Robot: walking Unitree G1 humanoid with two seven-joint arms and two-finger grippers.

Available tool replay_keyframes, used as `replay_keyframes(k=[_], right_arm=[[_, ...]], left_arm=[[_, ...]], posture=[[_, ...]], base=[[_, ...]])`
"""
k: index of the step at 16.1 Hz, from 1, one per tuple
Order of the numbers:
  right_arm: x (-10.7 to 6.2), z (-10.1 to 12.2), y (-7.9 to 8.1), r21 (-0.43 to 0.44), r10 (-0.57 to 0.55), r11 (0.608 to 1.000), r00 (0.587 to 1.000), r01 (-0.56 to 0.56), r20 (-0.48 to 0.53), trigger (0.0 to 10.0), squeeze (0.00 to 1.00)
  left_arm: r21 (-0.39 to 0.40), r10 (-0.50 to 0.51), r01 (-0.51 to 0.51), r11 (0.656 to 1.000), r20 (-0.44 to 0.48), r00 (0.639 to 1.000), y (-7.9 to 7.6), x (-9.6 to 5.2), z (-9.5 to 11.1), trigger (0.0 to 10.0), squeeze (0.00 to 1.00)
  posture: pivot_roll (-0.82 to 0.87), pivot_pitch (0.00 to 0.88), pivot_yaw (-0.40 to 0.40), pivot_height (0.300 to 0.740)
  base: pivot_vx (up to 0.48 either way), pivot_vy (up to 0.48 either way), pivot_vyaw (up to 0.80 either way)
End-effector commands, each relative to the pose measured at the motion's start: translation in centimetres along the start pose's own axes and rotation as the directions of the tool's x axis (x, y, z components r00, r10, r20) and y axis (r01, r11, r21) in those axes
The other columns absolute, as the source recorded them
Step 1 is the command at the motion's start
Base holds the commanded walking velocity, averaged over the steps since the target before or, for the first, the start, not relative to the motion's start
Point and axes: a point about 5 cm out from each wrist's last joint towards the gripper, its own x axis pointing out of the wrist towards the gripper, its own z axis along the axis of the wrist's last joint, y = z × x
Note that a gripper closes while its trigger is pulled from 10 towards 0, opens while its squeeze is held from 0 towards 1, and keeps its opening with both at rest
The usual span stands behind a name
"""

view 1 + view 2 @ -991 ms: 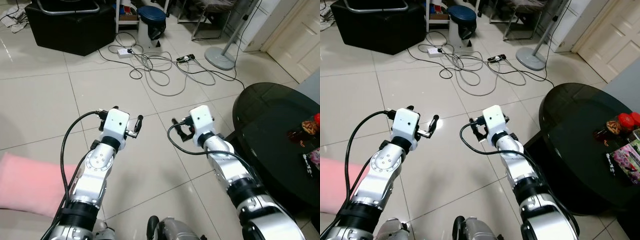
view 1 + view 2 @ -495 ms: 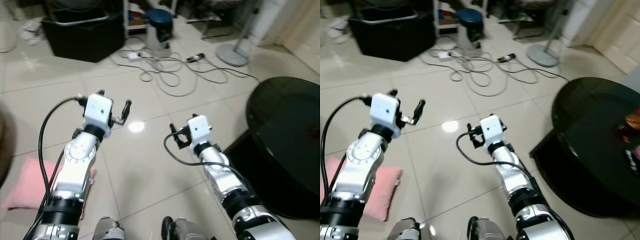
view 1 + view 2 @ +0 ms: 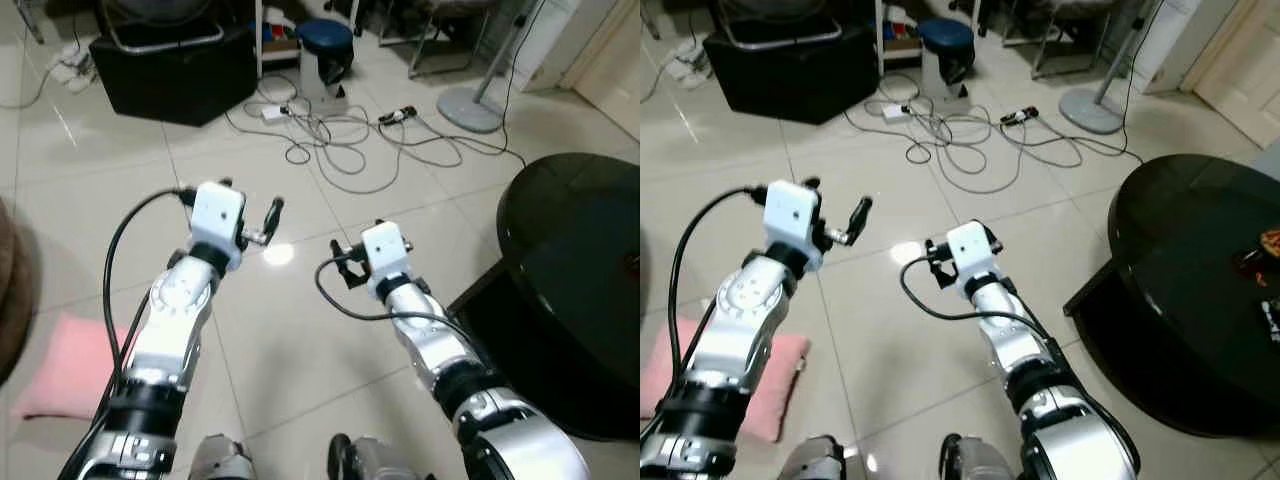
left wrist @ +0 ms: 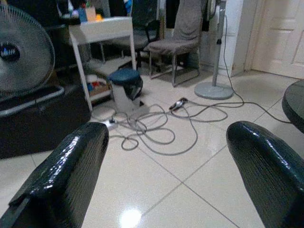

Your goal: Move the pillow to the sofa from floor

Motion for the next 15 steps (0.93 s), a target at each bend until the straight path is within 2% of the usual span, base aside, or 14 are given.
replay_keyframes(k=[1, 5, 8, 12, 15], right_arm=[[0.0, -0.2, 0.1, 0.004, -0.015, 1.0, 1.0, 0.015, -0.008, 10.0, 0.0], [0.4, 0.0, 1.3, 0.014, -0.019, 1.0, 1.0, 0.019, -0.013, 10.0, 0.0], [0.7, 0.5, 1.6, 0.008, -0.009, 1.0, 1.0, 0.009, 0.004, 10.0, 0.0], [0.6, 0.2, 1.6, 0.003, -0.003, 1.0, 1.0, 0.003, -0.005, 10.0, 0.0], [0.3, -0.3, 1.6, -0.015, -0.008, 1.0, 1.0, 0.007, -0.019, 10.0, 0.0]], left_arm=[[0.023, -0.033, 0.033, 0.999, 0.004, 0.999, -0.1, 0.0, 0.4, 10.0, 0.0], [0.071, -0.073, 0.074, 0.995, -0.007, 0.997, 0.6, -0.4, 0.9, 10.0, 0.0], [0.071, -0.068, 0.069, 0.995, -0.02, 0.998, 0.8, -0.3, 0.6, 10.0, 0.0], [0.041, -0.015, 0.016, 0.999, -0.041, 0.999, 0.0, -0.7, -0.8, 10.0, 0.0], [0.079, 0.024, -0.019, 0.997, -0.071, 0.997, -0.1, -1.0, -1.9, 10.0, 0.0]], posture=[[0.17, 0.129, -0.044, 0.74], [0.18, 0.142, 0.008, 0.74], [0.17, 0.155, -0.005, 0.74], [0.16, 0.175, -0.026, 0.74], [0.15, 0.186, -0.033, 0.74]], base=[[0.0, 0.0, 0.0], [0.0, 0.0, 0.0], [0.0, 0.0, 0.0], [0.0, 0.0, 0.0], [0.0, 0.0, 0.0]])
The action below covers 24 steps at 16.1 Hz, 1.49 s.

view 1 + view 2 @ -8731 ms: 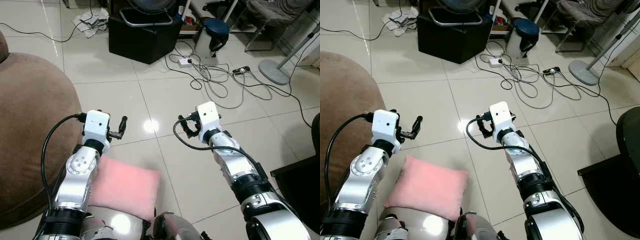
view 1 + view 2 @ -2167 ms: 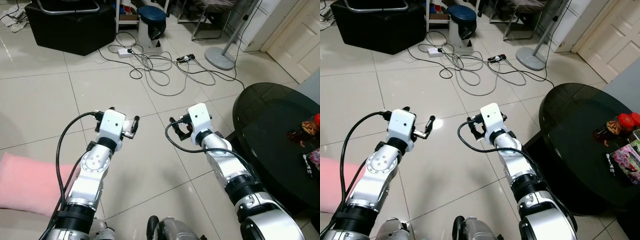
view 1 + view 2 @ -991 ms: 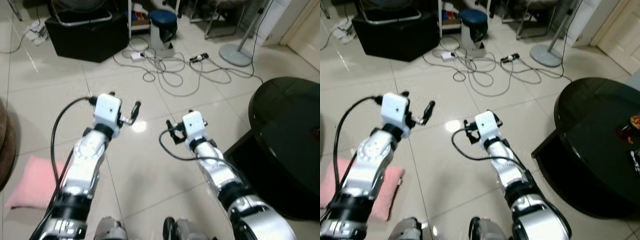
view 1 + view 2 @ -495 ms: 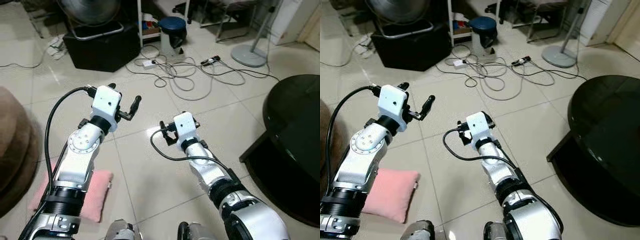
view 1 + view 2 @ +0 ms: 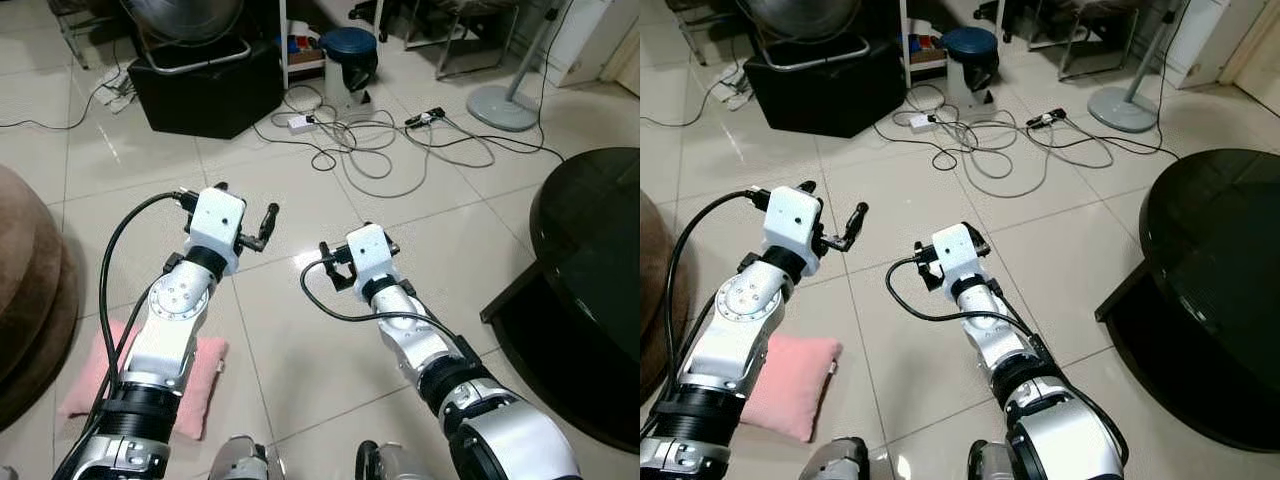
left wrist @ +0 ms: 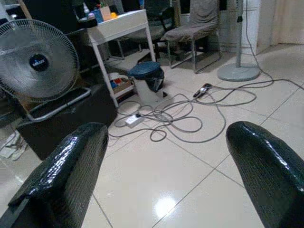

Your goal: Move the pillow to the sofa from floor

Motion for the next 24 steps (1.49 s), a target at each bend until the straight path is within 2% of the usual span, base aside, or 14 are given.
replay_keyframes(k=[1, 2, 3, 4, 5, 6, 8, 10, 13, 14, 15, 17, 24], right_arm=[[-0.2, -0.3, 0.0, -0.015, -0.001, 1.0, 1.0, 0.0, -0.007, 10.0, 0.0], [-0.3, -0.5, 0.0, -0.011, 0.003, 1.0, 1.0, -0.003, -0.013, 10.0, 0.0], [-0.4, -0.7, 0.3, -0.005, 0.007, 1.0, 1.0, -0.007, -0.025, 10.0, 0.0], [-0.4, -0.7, 0.4, -0.003, 0.008, 1.0, 1.0, -0.008, -0.026, 10.0, 0.0], [-0.4, -0.7, 0.6, 0.008, 0.009, 1.0, 1.0, -0.008, -0.025, 10.0, 0.0], [-0.4, -0.7, 0.8, 0.01, 0.01, 1.0, 1.0, -0.01, -0.024, 10.0, 0.0], [-0.4, -0.7, 1.2, 0.008, 0.021, 1.0, 0.999, -0.021, -0.026, 10.0, 0.0], [-0.5, -0.9, 1.5, 0.005, 0.025, 1.0, 0.999, -0.025, -0.033, 10.0, 0.0], [-0.5, -1.0, 1.7, 0.0, 0.019, 1.0, 0.999, -0.019, -0.049, 10.0, 0.0], [-0.4, -0.9, 1.9, 0.016, 0.008, 1.0, 0.999, -0.007, -0.052, 10.0, 0.0], [-0.4, -0.9, 1.9, 0.019, 0.007, 1.0, 0.999, -0.006, -0.051, 10.0, 0.0], [-0.4, -0.8, 2.3, 0.017, 0.023, 1.0, 0.999, -0.023, -0.045, 10.0, 0.0], [-0.5, -1.0, 1.6, -0.03, 0.046, 0.998, 0.998, -0.047, -0.039, 10.0, 0.0]], left_arm=[[0.017, -0.011, 0.011, 1.0, -0.025, 1.0, -0.5, -0.3, -0.8, 10.0, 0.0], [0.043, 0.001, 0.0, 0.999, -0.033, 0.999, -0.4, -0.3, -1.1, 10.0, 0.0], [0.104, 0.035, -0.037, 0.994, 0.021, 0.999, 0.0, -0.4, -0.8, 10.0, 0.0], [0.126, 0.036, -0.038, 0.991, 0.018, 0.999, 0.0, -0.4, -0.9, 10.0, 0.0], [0.188, 0.047, -0.051, 0.981, 0.024, 0.999, 0.2, -0.4, -1.1, 10.0, 0.0], [0.191, 0.05, -0.053, 0.98, 0.02, 0.999, 0.4, -0.4, -1.2, 10.0, 0.0], [0.165, 0.067, -0.071, 0.984, 0.028, 0.997, 0.7, -0.6, -1.4, 10.0, 0.0], [0.141, 0.043, -0.047, 0.989, 0.028, 0.999, 0.2, -0.8, -1.7, 10.0, 0.0], [0.13, 0.023, -0.027, 0.991, 0.032, 0.999, -0.1, -1.0, -1.6, 10.0, 0.0], [0.155, -0.018, 0.011, 0.988, 0.041, 0.999, 0.1, -1.1, -1.2, 10.0, 0.0], [0.176, -0.032, 0.023, 0.984, 0.047, 0.998, 0.1, -1.1, -1.1, 10.0, 0.0], [0.165, -0.012, 0.004, 0.986, 0.05, 0.999, 0.4, -0.6, -1.0, 10.0, 0.0], [0.068, 0.024, -0.027, 0.997, 0.047, 0.999, -0.8, -0.3, -1.4, 10.0, 0.0]], posture=[[0.16, 0.187, -0.029, 0.74], [0.16, 0.185, -0.021, 0.74], [0.17, 0.186, -0.003, 0.74], [0.17, 0.186, -0.001, 0.74], [0.17, 0.186, 0.006, 0.74], [0.17, 0.189, 0.009, 0.74], [0.16, 0.193, 0.017, 0.74], [0.17, 0.194, 0.031, 0.74], [0.19, 0.189, 0.08, 0.74], [0.19, 0.184, 0.103, 0.74], [0.19, 0.184, 0.103, 0.74], [0.19, 0.183, 0.078, 0.74], [0.17, 0.182, 0.016, 0.74]], base=[[0.0, 0.0, 0.0], [0.0, 0.0, 0.0], [0.0, 0.0, 0.0], [0.0, 0.0, 0.0], [0.0, 0.0, 0.0], [0.0, 0.0, 0.0], [0.0, 0.0, 0.0], [0.0, 0.0, 0.0], [0.0, 0.0, 0.0], [0.0, 0.0, 0.0], [0.0, 0.0, 0.0], [0.0, 0.0, 0.0], [0.0, 0.0, 0.0]])
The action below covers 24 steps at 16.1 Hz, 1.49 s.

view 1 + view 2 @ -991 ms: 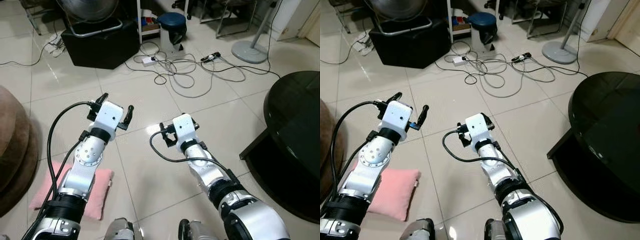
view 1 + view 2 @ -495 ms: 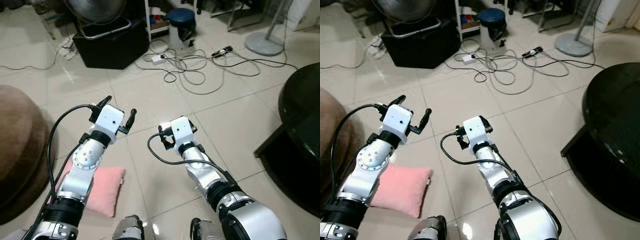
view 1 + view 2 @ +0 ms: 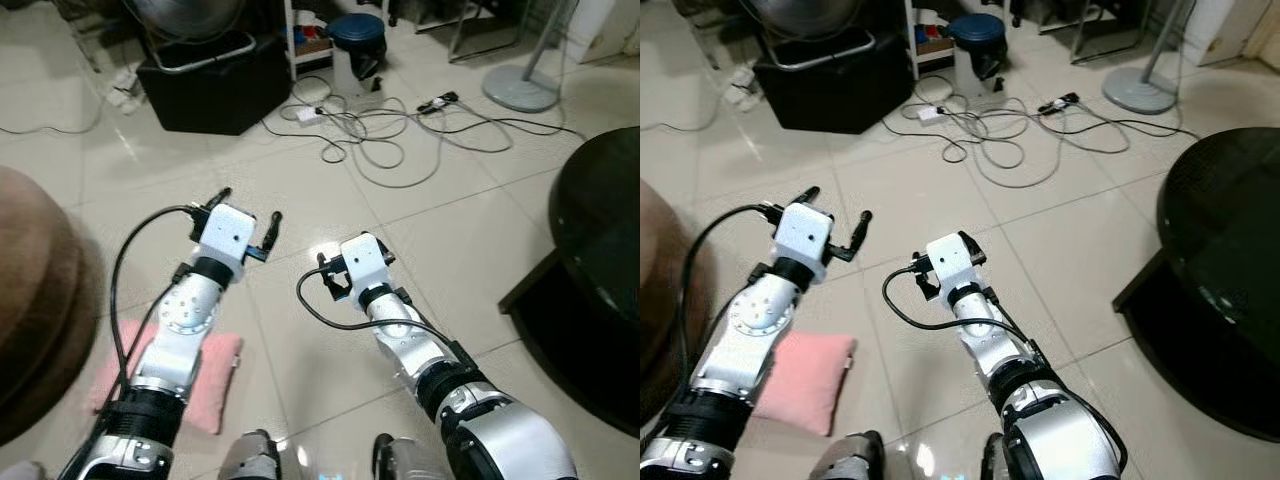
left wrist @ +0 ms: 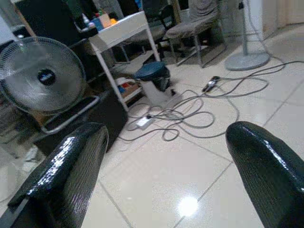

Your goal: Move the pillow to the sofa from floor

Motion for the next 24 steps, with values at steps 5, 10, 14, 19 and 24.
replay_keyframes(k=[5, 10, 14, 19, 24], right_arm=[[-0.1, -0.1, 0.0, 0.012, 0.011, 1.0, 1.0, -0.011, 0.008, 10.0, 0.0], [-0.2, 0.0, 0.1, 0.005, 0.027, 1.0, 0.999, -0.027, 0.018, 10.0, 0.0], [-0.2, 0.1, 0.4, 0.001, 0.045, 0.999, 0.998, -0.045, 0.034, 10.0, 0.0], [-0.4, 0.0, 0.7, -0.009, 0.064, 0.998, 0.997, -0.064, 0.032, 10.0, 0.0], [-0.4, -0.1, 0.7, -0.012, 0.071, 0.997, 0.997, -0.071, 0.03, 10.0, 0.0]], left_arm=[[0.03, -0.003, 0.004, 1.0, -0.032, 0.999, -0.4, 0.0, -0.6, 10.0, 0.0], [0.008, 0.002, -0.002, 1.0, -0.031, 1.0, -0.5, 0.2, -0.6, 10.0, 0.0], [0.025, 0.01, -0.008, 1.0, -0.067, 0.998, -0.6, 0.3, -1.1, 10.0, 0.0], [0.041, -0.007, 0.01, 0.999, -0.071, 0.997, -1.2, 0.5, -1.2, 10.0, 0.0], [0.023, -0.001, 0.003, 1.0, -0.074, 0.997, -1.2, 0.7, -1.2, 10.0, 0.0]], posture=[[0.15, 0.189, -0.001, 0.74], [0.15, 0.19, -0.018, 0.74], [0.14, 0.198, -0.03, 0.74], [0.14, 0.199, -0.034, 0.74], [0.12, 0.203, -0.039, 0.74]], base=[[0.0, 0.0, 0.0], [0.0, 0.0, 0.0], [0.332, 0.0, 0.0], [0.421, 0.0, 0.0], [0.428, 0.0, 0.0]])
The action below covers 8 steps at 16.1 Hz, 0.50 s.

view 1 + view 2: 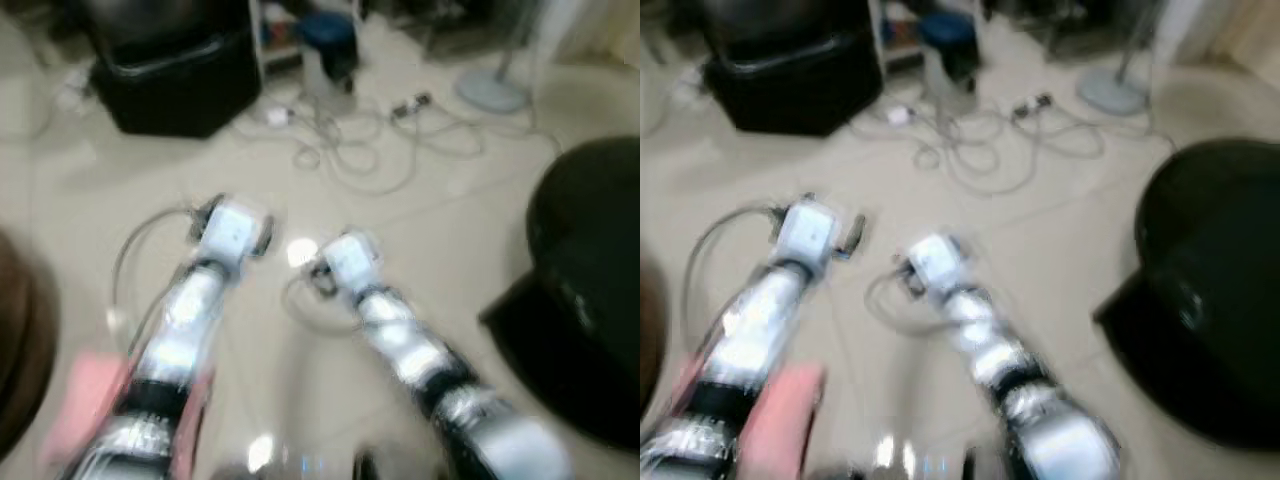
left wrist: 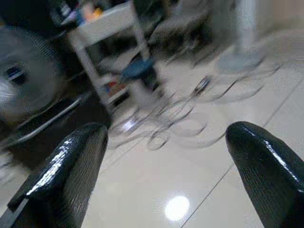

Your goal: Move the pillow to the sofa from floor

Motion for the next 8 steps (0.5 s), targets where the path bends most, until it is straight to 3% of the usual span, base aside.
replay_keyframes(k=[1, 8], right_arm=[[0.53, 1.16, 1.76, 0.008, 0.05, 0.999, 0.998, -0.051, 0.036, 10.0, 0.0], [0.44, 1.08, 2.14, 0.003, 0.069, 0.998, 0.997, -0.069, 0.033, 10.0, 0.0]], left_arm=[[0.032, 0.034, -0.032, 0.999, -0.048, 0.998, 1.36, -0.73, -1.16, 10.0, 0.0], [0.025, 0.046, -0.044, 0.999, -0.053, 0.998, 1.16, -0.59, -1.22, 10.0, 0.0]], posture=[[0.12, 0.204, -0.041, 0.74], [0.12, 0.207, -0.048, 0.74]], base=[[0.431, 0.0, 0.0], [0.462, 0.0, 0.0]])
